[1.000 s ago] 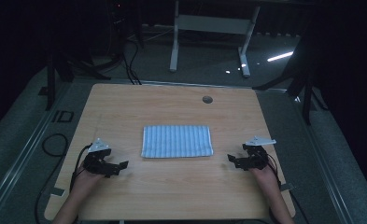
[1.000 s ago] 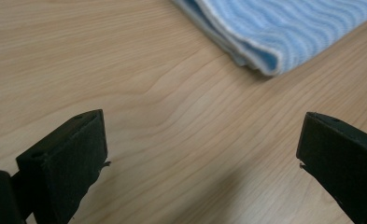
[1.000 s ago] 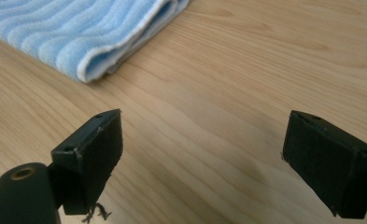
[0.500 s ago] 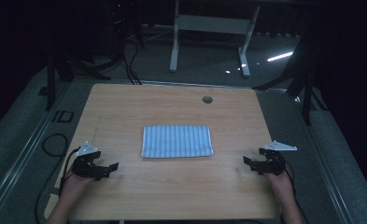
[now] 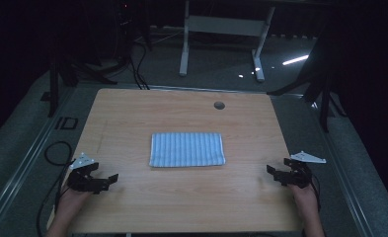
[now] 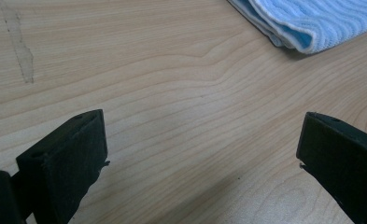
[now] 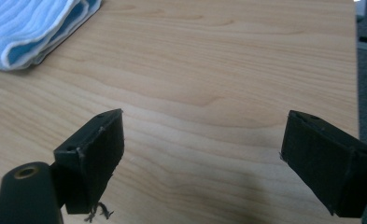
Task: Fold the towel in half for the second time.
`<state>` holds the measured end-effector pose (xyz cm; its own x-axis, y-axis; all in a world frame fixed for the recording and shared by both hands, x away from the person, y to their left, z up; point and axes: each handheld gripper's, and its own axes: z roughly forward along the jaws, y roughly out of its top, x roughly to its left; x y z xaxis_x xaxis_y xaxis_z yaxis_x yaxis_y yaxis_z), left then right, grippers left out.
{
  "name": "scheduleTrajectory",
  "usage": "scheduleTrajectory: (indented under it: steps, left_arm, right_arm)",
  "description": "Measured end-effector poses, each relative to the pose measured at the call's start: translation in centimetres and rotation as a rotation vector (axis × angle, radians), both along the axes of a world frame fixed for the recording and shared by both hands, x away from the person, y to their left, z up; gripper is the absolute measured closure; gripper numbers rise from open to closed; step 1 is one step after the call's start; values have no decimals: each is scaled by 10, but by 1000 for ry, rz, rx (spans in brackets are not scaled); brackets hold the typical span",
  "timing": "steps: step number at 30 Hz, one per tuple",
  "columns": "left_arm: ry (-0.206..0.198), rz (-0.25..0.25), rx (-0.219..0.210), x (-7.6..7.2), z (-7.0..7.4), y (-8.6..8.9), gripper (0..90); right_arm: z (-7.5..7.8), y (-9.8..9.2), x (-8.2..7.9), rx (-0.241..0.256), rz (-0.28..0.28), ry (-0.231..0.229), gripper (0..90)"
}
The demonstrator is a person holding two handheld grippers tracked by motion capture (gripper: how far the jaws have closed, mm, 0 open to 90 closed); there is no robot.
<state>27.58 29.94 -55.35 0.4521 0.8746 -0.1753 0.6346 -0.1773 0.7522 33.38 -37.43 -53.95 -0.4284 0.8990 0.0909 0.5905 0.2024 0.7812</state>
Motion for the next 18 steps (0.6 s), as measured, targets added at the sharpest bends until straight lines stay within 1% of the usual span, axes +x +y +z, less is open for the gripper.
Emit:
scheduleTrajectory:
  steps: [3, 5, 6, 9, 11, 17, 18]
  left_arm:
    - [-8, 9, -5, 0, -1, 0, 17]
    - [-11, 7, 6, -1, -1, -1, 17]
    - [-14, 5, 25, -1, -2, -4, 17]
    - [-21, 0, 31, -1, -2, -5, 17]
    - [-27, 8, 41, -1, -2, -5, 17]
    - [-32, 15, 37, -2, -3, -4, 17]
    - [-36, 18, 37, -2, -2, -4, 17]
  right_arm:
    - [0, 0, 0, 1, -4, -5, 130]
    - [-1, 0, -1, -3, -5, -8, 130]
    - [-1, 0, -1, -8, -5, -12, 130]
    - [-1, 1, -1, -8, -6, -15, 130]
    - [-1, 1, -1, -14, -7, -15, 130]
    - [-3, 3, 0, -33, -12, -14, 130]
    - [-3, 3, 0, -44, -19, -13, 130]
